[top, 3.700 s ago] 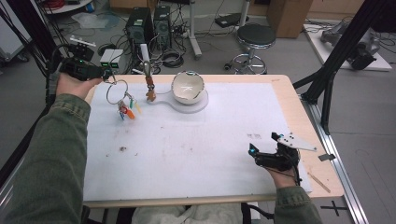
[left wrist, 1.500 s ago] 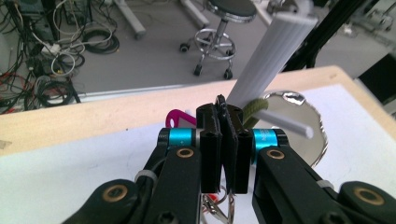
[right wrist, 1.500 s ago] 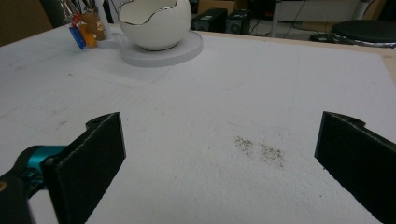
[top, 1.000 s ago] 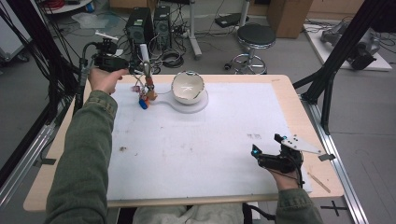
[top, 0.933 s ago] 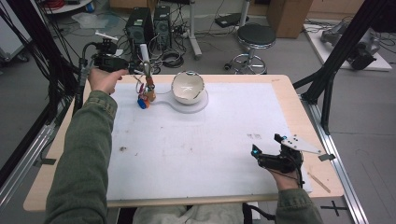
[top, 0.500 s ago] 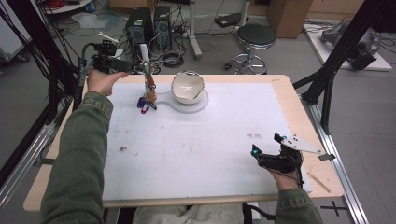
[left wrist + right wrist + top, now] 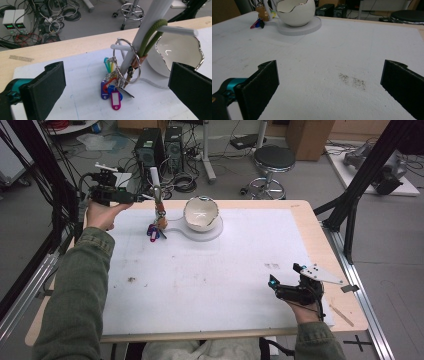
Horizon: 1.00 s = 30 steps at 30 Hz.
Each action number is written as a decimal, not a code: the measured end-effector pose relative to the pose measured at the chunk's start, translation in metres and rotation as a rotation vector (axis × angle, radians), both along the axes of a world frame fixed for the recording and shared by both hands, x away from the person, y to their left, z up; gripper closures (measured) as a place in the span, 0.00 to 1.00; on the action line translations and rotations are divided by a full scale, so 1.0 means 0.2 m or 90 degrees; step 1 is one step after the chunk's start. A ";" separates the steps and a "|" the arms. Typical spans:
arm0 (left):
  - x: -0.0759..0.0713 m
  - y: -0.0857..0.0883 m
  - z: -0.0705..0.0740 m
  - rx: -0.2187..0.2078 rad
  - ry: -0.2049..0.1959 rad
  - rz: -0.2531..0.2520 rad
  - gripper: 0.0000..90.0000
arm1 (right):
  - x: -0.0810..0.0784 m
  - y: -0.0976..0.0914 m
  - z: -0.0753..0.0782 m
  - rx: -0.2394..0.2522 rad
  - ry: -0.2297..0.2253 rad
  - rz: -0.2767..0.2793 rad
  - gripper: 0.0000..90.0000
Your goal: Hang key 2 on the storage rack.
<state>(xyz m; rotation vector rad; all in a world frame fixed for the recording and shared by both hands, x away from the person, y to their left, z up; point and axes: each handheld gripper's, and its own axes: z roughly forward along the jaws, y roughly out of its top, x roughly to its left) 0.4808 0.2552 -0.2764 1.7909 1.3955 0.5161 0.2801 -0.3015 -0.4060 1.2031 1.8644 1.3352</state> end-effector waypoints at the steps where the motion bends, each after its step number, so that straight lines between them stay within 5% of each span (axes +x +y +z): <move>1: -0.01 0.00 0.00 0.005 0.003 -0.003 0.02 | 0.00 0.00 0.00 0.000 0.000 -0.001 0.01; 21: -0.14 0.06 -0.11 -0.028 0.003 0.001 0.02 | 0.00 0.00 0.00 -0.002 0.004 0.001 0.01; 30: -0.21 0.08 -0.14 -0.022 -0.002 0.001 0.02 | 0.00 0.00 0.00 -0.005 0.000 0.003 0.01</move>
